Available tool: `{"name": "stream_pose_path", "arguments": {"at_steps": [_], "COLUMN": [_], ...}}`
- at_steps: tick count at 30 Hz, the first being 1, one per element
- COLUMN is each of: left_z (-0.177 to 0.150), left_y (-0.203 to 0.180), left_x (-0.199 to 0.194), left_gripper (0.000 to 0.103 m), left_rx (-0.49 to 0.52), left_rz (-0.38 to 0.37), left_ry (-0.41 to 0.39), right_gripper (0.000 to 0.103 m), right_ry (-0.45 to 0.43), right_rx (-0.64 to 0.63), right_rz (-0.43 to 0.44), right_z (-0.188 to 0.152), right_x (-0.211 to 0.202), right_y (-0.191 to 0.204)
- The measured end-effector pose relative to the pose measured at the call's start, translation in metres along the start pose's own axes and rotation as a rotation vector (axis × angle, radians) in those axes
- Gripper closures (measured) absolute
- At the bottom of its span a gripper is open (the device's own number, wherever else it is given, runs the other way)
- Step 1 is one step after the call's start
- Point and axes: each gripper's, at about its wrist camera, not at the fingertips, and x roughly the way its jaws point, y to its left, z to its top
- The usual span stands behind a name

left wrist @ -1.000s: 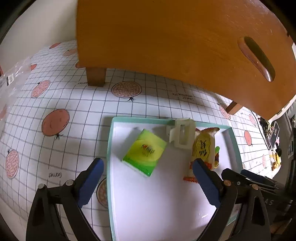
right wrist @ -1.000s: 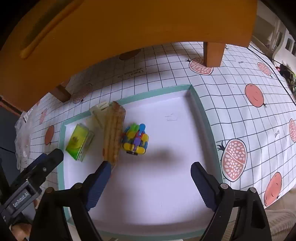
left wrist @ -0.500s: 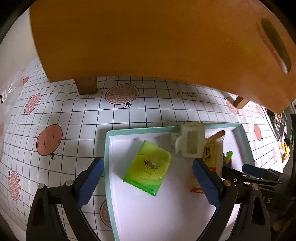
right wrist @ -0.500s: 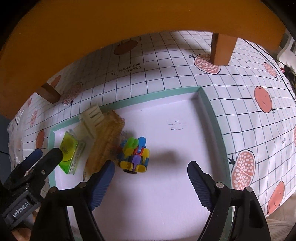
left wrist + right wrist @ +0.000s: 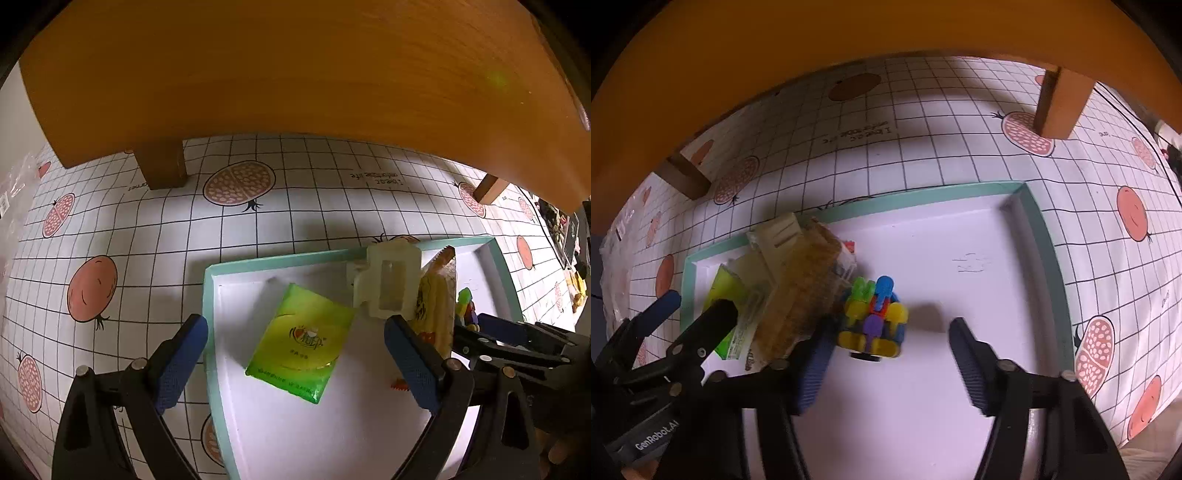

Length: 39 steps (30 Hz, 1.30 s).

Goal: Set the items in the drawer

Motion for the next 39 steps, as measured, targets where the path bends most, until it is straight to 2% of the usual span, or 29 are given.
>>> {"name": "stream_pose_path", "arguments": {"at_steps": [6,8,14,17,20,32,39], "left_z": [-0.004,-0.006,-0.009,-0.011,-0.013,-0.052,-0.066], "left_y": [-0.003,-0.003,-0.005,-0.004,-0.004,-0.025,-0.028], "left_x": [0.006,0.011,0.019,0.022,0.021,0.004,-0.005], "left_gripper": [0.009,0.021,0.027,0.042,0.046,0.051,0.052], "left_rx": [0.011,0.014,0.019,0.018,0.022,0.044,0.035], "left_rz": [-0.013,-0.019,-0.013,0.008,0.009,0.012,0.006], "left_ry": [0.021,0.045,0.068,0.075,0.078,0.082,0.105], "right_gripper": [0.063,0.063,0.063,0.063,0.063,0.063,0.063], "right_ry": [0.0,0.0,-0.005,-0.005,-0.003,0.007,0.032], "right_rx": [-0.022,-0.023,-0.008,0.014,0.032,0.093,0.197], "right_rz": [-0.004,-0.002,0.009,0.02,0.026,0.044,0.076], "right_z": [0.0,-0.002,-0.008,-0.012,-0.015,-0.032,-0.04], "right_x": [0.0,-0.001,-0.005,-0.007,-0.008,-0.015,-0.017], "right_y": [0.004,0.002,-0.01,-0.018,-0.022,-0.04,-0.061]}}
